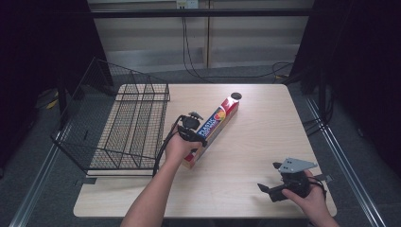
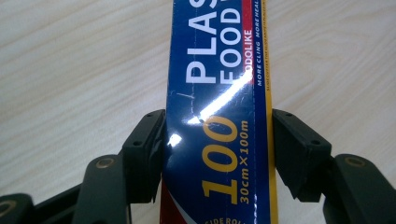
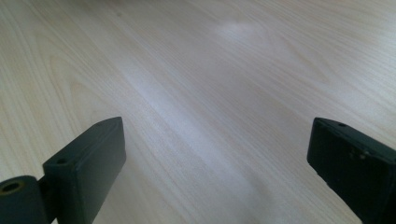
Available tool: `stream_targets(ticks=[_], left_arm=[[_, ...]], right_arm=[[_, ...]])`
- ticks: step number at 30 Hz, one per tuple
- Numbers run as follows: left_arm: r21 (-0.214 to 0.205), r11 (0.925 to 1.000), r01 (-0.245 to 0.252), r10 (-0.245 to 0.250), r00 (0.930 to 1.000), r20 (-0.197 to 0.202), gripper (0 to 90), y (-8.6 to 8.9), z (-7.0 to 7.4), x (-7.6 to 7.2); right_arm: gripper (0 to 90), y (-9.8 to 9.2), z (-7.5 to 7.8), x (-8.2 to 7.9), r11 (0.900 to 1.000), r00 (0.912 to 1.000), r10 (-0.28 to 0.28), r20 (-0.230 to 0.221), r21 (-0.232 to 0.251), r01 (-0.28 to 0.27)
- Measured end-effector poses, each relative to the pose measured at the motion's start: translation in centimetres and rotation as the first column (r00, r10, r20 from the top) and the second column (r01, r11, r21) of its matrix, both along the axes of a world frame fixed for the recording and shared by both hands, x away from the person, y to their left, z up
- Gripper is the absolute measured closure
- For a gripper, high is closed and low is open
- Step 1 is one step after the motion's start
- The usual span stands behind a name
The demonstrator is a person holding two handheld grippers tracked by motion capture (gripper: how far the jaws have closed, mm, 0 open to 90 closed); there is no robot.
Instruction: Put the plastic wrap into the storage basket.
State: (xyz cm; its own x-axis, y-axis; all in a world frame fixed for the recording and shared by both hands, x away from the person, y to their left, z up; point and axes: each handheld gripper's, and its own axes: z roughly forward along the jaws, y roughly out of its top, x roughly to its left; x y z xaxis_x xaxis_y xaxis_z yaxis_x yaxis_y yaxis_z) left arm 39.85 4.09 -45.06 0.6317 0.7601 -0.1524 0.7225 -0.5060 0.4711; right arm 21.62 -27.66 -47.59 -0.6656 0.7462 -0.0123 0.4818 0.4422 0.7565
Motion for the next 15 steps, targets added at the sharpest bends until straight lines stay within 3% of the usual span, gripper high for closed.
stream_targets(ticks=[4, 7, 8, 9, 11, 13, 15], left_arm=[[0.001, 1.0000, -0.008, 0.008, 0.9998, -0.016, 37.4, 0.1, 0.2, 0.2], [-0.019, 0.9998, -0.011, 0.011, 0.9999, 0.003, 24.2, -0.2, 0.7, 0.8], [-0.048, 0.9980, -0.041, 0.041, 0.9991, 0.010, 21.9, -0.5, 0.8, 1.0], [-0.031, 0.9994, -0.012, 0.013, 0.9999, 0.012, 18.4, -0.5, 1.2, 1.4], [-0.049, 0.9986, -0.018, 0.020, 0.9994, 0.029, 16.9, -1.1, 1.5, 2.0], [-0.041, 0.9992, -0.005, 0.006, 0.9997, 0.023, 16.1, -1.5, 1.9, 2.6], [-0.047, 0.9988, -0.012, 0.014, 0.9988, 0.047, 13.0, -2.2, 1.9, 3.1]], right_arm=[[4.5, 0.1, 0.1, 0.1, 1.0000, 1.0000, -0.002, 0.001, -0.001, 0.002], [4.5, 0.1, 0.0, 0.1, 1.0000, 1.0000, -0.008, 0.004, -0.002, 0.008], [4.4, 0.0, 0.0, 0.1, 1.0000, 0.9999, -0.010, 0.004, -0.002, 0.010], [4.5, 0.0, 0.0, 0.2, 0.9999, 0.9999, -0.011, 0.010, -0.008, 0.011], [4.5, 0.0, 0.0, 0.2, 0.9999, 0.9999, -0.011, 0.011, -0.009, 0.011], [4.5, -0.1, 0.0, 0.2, 1.0000, 0.9999, -0.009, 0.006, -0.002, 0.009], [4.5, -0.1, 0.1, 0.1, 0.9999, 0.9999, -0.010, 0.010, -0.003, 0.010]])
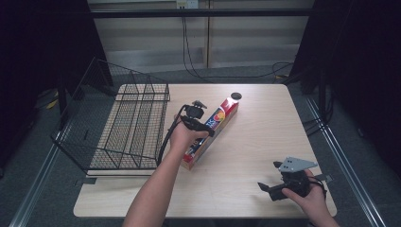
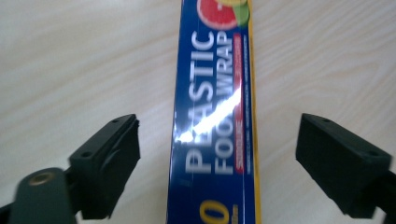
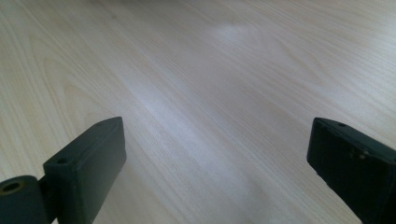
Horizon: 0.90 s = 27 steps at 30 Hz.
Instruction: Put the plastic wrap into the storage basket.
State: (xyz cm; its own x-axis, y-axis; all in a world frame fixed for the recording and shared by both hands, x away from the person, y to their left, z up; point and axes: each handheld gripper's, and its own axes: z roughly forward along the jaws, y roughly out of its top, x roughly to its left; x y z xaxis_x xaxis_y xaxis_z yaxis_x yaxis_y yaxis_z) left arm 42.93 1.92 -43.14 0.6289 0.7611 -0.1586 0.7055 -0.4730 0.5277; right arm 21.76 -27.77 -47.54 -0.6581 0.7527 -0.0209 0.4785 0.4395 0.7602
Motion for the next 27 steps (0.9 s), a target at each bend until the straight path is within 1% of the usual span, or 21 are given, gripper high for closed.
stream_targets(ticks=[2, 3, 4, 6, 7, 8, 9, 11, 12, 13, 14, 15, 16, 17, 19, 21, 22, 23, 24, 25, 27], left_arm=[[0.004, 1.0000, 0.004, -0.004, 0.9999, -0.017, 13.0, -0.5, -0.1, 0.5], [0.012, 0.9999, -0.002, 0.002, 0.9999, -0.010, 13.0, -0.8, -0.2, 0.8], [0.029, 0.9996, 0.007, -0.006, 1.0000, -0.006, 12.7, -0.9, -0.2, 1.0], [0.034, 0.9993, 0.012, -0.011, 0.9997, -0.021, 13.8, -1.5, -0.4, 1.3], [0.045, 0.9990, 0.005, -0.003, 0.9997, -0.023, 14.8, -1.7, -0.5, 1.5], [0.049, 0.9987, 0.010, -0.009, 0.9997, -0.024, 14.8, -1.8, -0.6, 1.6], [0.054, 0.9983, 0.024, -0.023, 0.9995, -0.021, 15.4, -1.8, -0.7, 1.7], [0.047, 0.9988, 0.017, -0.016, 0.9998, -0.015, 15.6, -2.0, -1.0, 1.9], [0.043, 0.9984, 0.036, -0.036, 0.9994, 0.001, 15.7, -2.0, -1.2, 2.0], [0.052, 0.9978, 0.042, -0.043, 0.9990, 0.014, 15.7, -1.9, -1.3, 2.1], [0.042, 0.9985, 0.035, -0.035, 0.9993, 0.015, 16.6, -2.0, -1.5, 2.2], [0.033, 0.9991, 0.028, -0.029, 0.9995, 0.010, 17.4, -2.0, -1.5, 2.3], [0.034, 0.9990, 0.028, -0.028, 0.9996, 0.001, 19.5, -2.0, -1.5, 2.3], [0.039, 0.9977, 0.056, -0.056, 0.9984, -0.004, 22.2, -1.9, -1.6, 2.4], [0.034, 0.9983, 0.048, -0.046, 0.9982, -0.038, 26.3, -2.0, -1.9, 2.5], [0.024, 0.9985, 0.049, -0.048, 0.9980, -0.042, 26.7, -2.0, -2.0, 2.6], [0.023, 0.9987, 0.046, -0.045, 0.9975, -0.054, 27.1, -2.0, -2.1, 2.6], [0.024, 0.9977, 0.063, -0.062, 0.9965, -0.056, 28.4, -2.1, -2.2, 2.6], [0.036, 0.9973, 0.064, -0.062, 0.9969, -0.048, 28.9, -2.1, -2.2, 2.6], [0.042, 0.9976, 0.055, -0.052, 0.9972, -0.053, 29.7, -2.1, -2.2, 2.6], [0.034, 0.9984, 0.044, -0.042, 0.9970, -0.064, 32.4, -2.2, -2.4, 2.6]], right_arm=[[4.5, 0.0, 0.0, 0.0, 1.0000, 1.0000, -0.003, -0.004, 0.001, 0.003], [4.5, 0.0, 0.0, 0.0, 1.0000, 1.0000, -0.003, -0.004, 0.001, 0.003], [4.5, 0.0, 0.0, 0.0, 1.0000, 1.0000, 0.001, -0.007, 0.003, -0.001], [4.5, 0.0, 0.0, 0.0, 1.0000, 1.0000, 0.003, -0.001, -0.001, -0.003], [4.5, 0.0, 0.0, 0.0, 1.0000, 1.0000, 0.000, -0.001, -0.001, 0.000], [4.5, 0.0, 0.0, 0.0, 1.0000, 1.0000, -0.002, -0.003, 0.000, 0.002], [4.5, 0.0, 0.0, 0.0, 1.0000, 1.0000, 0.002, -0.006, 0.002, -0.002], [4.5, 0.0, 0.0, 0.0, 1.0000, 1.0000, 0.006, -0.005, 0.004, -0.006], [4.5, 0.0, -0.1, 0.0, 1.0000, 1.0000, 0.003, -0.003, 0.003, -0.003], [4.5, 0.0, -0.1, 0.0, 1.0000, 1.0000, 0.003, -0.004, 0.002, -0.003], [4.5, 0.0, -0.1, 0.0, 1.0000, 1.0000, 0.003, -0.006, 0.003, -0.003], [4.5, 0.0, -0.1, 0.0, 1.0000, 1.0000, 0.004, -0.006, 0.004, -0.004], [4.5, 0.0, -0.1, 0.0, 1.0000, 1.0000, 0.004, -0.006, 0.004, -0.004], [4.5, 0.0, -0.1, 0.0, 1.0000, 1.0000, 0.003, -0.009, 0.005, -0.003], [4.5, -0.1, 0.0, 0.0, 1.0000, 1.0000, -0.001, -0.004, 0.000, 0.001], [4.5, -0.1, -0.1, 0.0, 1.0000, 1.0000, 0.002, -0.006, 0.005, -0.002], [4.5, 0.0, 0.0, 0.0, 1.0000, 1.0000, 0.002, -0.005, 0.005, -0.002], [4.5, 0.0, 0.0, 0.0, 1.0000, 1.0000, 0.002, -0.005, 0.002, -0.002], [4.5, 0.0, 0.0, 0.0, 1.0000, 1.0000, 0.002, -0.003, 0.002, -0.002], [4.5, 0.0, 0.0, -0.1, 1.0000, 1.0000, 0.004, -0.005, 0.005, -0.004], [4.5, 0.0, 0.0, -0.1, 1.0000, 1.0000, 0.002, -0.004, 0.003, -0.002]])
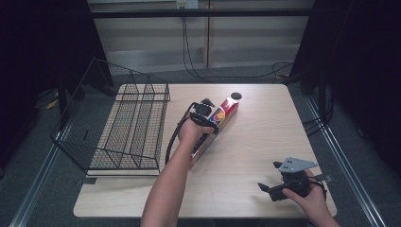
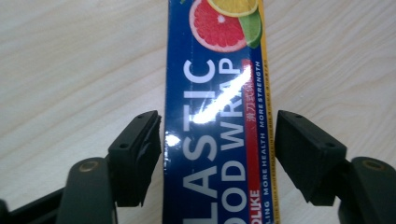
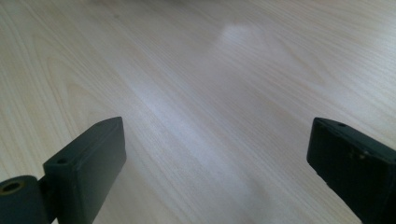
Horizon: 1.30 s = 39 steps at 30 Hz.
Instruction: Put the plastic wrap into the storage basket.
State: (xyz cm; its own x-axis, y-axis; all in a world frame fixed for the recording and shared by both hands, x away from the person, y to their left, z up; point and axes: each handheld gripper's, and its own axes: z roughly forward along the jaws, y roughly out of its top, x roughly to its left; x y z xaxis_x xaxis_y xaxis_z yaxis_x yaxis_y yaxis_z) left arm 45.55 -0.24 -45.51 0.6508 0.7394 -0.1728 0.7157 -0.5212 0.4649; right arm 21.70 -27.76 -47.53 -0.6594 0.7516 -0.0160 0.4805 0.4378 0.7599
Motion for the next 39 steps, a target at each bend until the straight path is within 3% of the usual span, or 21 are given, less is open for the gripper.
stream_targets(ticks=[2, 4, 7, 9, 11, 14, 22, 26, 27, 31, 33, 39], left_arm=[[0.008, 0.9998, -0.018, 0.019, 0.9992, -0.034, 35.0, 0.0, -0.1, 0.1], [0.029, 0.9995, -0.009, 0.010, 0.9989, -0.045, 38.4, 0.0, -0.1, 0.2], [0.017, 0.9998, -0.014, 0.015, 0.9991, -0.040, 39.8, 0.0, -0.1, 0.2], [0.048, 0.9988, -0.010, 0.013, 0.9986, -0.052, 41.8, -0.1, 0.1, 0.2], [0.074, 0.9969, -0.025, 0.032, 0.9953, -0.091, 43.5, -0.3, 0.5, 0.1], [0.077, 0.9959, -0.048, 0.058, 0.9896, -0.131, 44.8, 0.0, 0.9, 0.1], [0.108, 0.9926, -0.056, 0.074, 0.9820, -0.174, 46.1, 0.9, 3.1, -0.1], [0.094, 0.9929, -0.073, 0.088, 0.9813, -0.171, 46.2, 1.5, 4.4, -0.2], [0.086, 0.9928, -0.083, 0.098, 0.9784, -0.182, 46.2, 1.8, 4.8, -0.3], [0.109, 0.9903, -0.087, 0.105, 0.9796, -0.172, 46.2, 2.2, 6.1, -0.4], [0.100, 0.9900, -0.100, 0.116, 0.9772, -0.178, 46.1, 2.5, 6.6, -0.4], [0.105, 0.9890, -0.104, 0.121, 0.9790, -0.164, 46.0, 3.3, 8.0, -0.6]], right_arm=[[4.5, 0.0, 0.0, 0.0, 1.0000, 1.0000, 0.000, 0.000, 0.000, 0.000], [4.5, 0.0, 0.0, 0.0, 1.0000, 1.0000, 0.000, -0.002, 0.000, 0.000], [4.5, -0.1, 0.0, 0.0, 1.0000, 1.0000, 0.002, -0.001, 0.002, -0.002], [4.5, -0.1, 0.0, 0.1, 1.0000, 1.0000, 0.002, -0.001, 0.006, -0.002], [4.5, -0.1, 0.0, 0.1, 1.0000, 1.0000, 0.004, -0.001, 0.007, -0.004], [4.5, -0.1, 0.1, 0.1, 1.0000, 1.0000, 0.003, 0.006, 0.005, -0.003], [4.5, -0.1, 0.1, 0.0, 1.0000, 1.0000, 0.005, 0.007, 0.009, -0.005], [4.5, -0.1, 0.1, 0.1, 0.9998, 0.9999, 0.015, 0.008, 0.012, -0.015], [4.5, -0.1, 0.1, 0.1, 0.9998, 0.9999, 0.014, 0.009, 0.012, -0.014], [4.5, 0.0, 0.1, 0.0, 0.9999, 1.0000, 0.006, 0.008, 0.012, -0.006], [4.5, 0.0, 0.2, 0.0, 0.9999, 0.9999, 0.005, 0.010, 0.009, -0.005], [4.5, 0.1, 0.1, 0.0, 0.9999, 0.9999, 0.010, 0.013, 0.008, -0.010]])
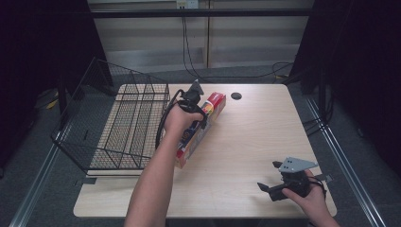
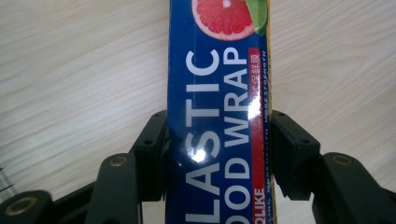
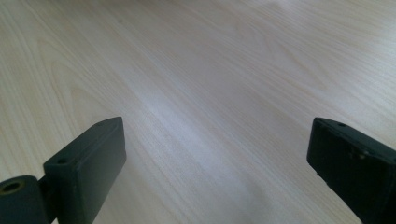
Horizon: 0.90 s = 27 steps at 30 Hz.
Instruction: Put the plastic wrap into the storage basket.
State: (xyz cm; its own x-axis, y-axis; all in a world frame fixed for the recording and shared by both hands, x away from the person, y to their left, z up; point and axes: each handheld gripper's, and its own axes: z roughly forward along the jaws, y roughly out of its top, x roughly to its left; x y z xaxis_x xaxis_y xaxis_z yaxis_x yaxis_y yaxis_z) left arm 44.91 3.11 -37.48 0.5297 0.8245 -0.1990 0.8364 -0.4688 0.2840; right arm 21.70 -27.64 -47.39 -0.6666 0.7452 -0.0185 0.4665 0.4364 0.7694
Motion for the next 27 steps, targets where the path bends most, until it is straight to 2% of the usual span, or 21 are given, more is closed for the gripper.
stream_targets(ticks=[3, 14, 16, 27], left_arm=[[-0.006, 0.9997, -0.025, 0.025, 0.9997, -0.003, 45.9, 0.5, 0.5, -0.1], [0.010, 0.9979, -0.063, 0.063, 0.9980, -0.006, 45.9, 2.0, 2.2, -0.4], [0.014, 0.9979, -0.063, 0.063, 0.9980, 0.004, 45.9, 2.3, 2.6, -0.4], [0.029, 0.9964, -0.079, 0.079, 0.9969, 0.005, 46.0, 3.4, 4.7, -0.6]], right_arm=[[4.5, 0.0, 0.0, 0.0, 1.0000, 1.0000, 0.006, -0.002, 0.002, -0.006], [4.5, 0.1, -0.1, 0.1, 1.0000, 1.0000, 0.006, -0.003, 0.000, -0.006], [4.5, 0.1, -0.1, 0.1, 1.0000, 1.0000, 0.006, -0.002, 0.001, -0.006], [4.5, 0.1, -0.1, 0.1, 1.0000, 1.0000, 0.007, -0.004, -0.002, -0.007]])
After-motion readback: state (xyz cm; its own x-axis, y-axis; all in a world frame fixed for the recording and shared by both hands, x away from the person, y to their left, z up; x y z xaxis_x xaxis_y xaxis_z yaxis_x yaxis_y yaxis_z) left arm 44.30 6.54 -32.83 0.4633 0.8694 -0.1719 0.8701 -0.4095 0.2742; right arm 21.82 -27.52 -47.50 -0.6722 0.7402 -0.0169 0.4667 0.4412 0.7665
